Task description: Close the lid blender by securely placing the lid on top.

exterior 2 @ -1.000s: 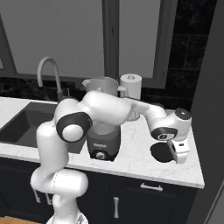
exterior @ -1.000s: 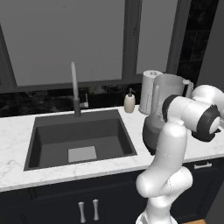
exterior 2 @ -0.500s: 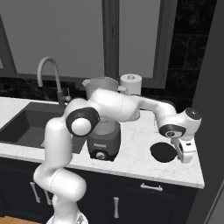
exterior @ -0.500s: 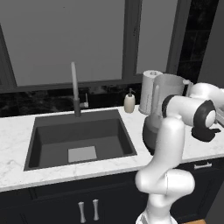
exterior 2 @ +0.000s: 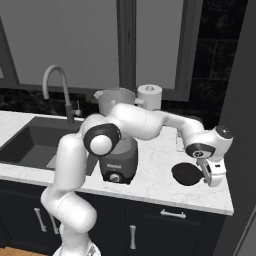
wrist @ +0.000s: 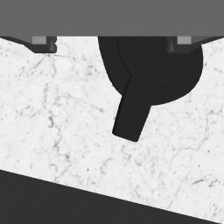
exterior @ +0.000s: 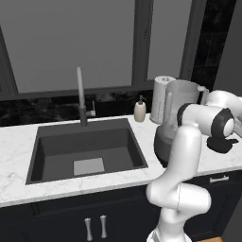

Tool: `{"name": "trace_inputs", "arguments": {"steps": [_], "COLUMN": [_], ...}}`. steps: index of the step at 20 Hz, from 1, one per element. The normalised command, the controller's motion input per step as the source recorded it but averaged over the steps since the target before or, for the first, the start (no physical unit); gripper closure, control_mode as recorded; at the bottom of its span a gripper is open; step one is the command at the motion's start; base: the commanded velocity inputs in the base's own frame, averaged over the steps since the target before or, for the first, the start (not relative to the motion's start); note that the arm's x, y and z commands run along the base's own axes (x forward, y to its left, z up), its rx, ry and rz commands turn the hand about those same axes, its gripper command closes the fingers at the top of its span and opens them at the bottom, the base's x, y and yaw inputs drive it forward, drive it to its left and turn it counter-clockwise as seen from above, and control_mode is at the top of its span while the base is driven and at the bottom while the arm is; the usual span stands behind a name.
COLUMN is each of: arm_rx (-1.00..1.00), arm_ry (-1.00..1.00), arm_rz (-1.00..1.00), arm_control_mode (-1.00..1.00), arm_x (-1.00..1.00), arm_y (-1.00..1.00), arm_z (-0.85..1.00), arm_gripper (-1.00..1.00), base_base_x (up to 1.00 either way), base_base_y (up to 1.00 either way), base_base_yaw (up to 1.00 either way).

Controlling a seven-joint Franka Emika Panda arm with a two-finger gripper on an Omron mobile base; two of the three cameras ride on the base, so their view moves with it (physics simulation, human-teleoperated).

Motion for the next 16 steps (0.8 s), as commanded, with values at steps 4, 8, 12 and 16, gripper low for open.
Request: {"name": "trace_inputs", "arguments": {"steps": [4, 8, 12, 16], "arm_rx": [0.0, 0.0, 0.0, 0.0], "arm_ry": [0.0, 0.0, 0.0, 0.0], "arm_rz": [0.0, 0.0, 0.0, 0.0], "arm_control_mode": [-1.0, -1.0, -1.0, -1.0], "arm_x": [0.19, 0.2, 0.2, 0.2], "arm_y": [0.0, 0.0, 0.0, 0.0], "arm_z": [-0.28, -0.2, -0.14, -0.13], "arm_gripper": [-1.0, -1.0, -1.0, -1.0], "base_base_x": [0.0, 0.0, 0.0, 0.0], "base_base_y": [0.0, 0.0, 0.0, 0.0], "base_base_yaw": [0.0, 0.0, 0.0, 0.0]}}
